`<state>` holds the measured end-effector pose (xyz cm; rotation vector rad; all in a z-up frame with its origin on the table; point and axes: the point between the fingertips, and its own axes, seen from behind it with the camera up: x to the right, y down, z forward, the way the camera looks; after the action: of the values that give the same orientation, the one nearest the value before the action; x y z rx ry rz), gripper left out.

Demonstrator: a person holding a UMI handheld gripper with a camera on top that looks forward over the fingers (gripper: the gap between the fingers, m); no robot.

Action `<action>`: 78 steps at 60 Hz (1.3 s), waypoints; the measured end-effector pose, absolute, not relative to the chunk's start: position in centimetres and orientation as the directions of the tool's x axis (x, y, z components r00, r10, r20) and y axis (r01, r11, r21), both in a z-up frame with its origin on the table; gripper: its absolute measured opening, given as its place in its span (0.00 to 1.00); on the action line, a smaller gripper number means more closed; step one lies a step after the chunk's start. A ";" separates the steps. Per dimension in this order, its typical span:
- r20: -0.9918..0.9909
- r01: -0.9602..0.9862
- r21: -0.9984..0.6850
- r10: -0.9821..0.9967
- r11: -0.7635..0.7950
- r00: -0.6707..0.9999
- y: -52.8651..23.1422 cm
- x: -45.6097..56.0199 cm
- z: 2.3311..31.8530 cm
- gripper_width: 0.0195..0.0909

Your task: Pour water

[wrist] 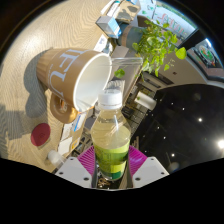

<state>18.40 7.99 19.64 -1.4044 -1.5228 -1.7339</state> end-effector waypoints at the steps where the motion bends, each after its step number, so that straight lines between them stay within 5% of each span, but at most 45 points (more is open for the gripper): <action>1: 0.883 0.840 0.453 0.282 -0.301 -0.375 7.9 18.3 19.7 0.29; 8: 0.947 0.907 0.277 0.249 -0.317 -0.202 7.4 18.3 21.2 0.28; 22: 0.879 0.860 -0.384 0.152 -0.336 0.452 4.9 19.2 24.7 0.29; 36: 0.428 0.443 -0.807 0.130 -0.390 0.894 3.8 22.2 20.8 0.30; 55: 0.030 0.091 -0.872 0.133 -0.481 0.991 4.5 23.6 11.0 0.30; 69: -0.048 0.034 -0.855 0.145 -0.518 0.988 4.7 23.4 6.5 0.30; 78: -0.040 0.038 -0.877 0.152 -0.478 0.988 4.6 23.5 6.5 0.34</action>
<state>23.51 4.57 6.51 -2.0678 -0.1337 0.1352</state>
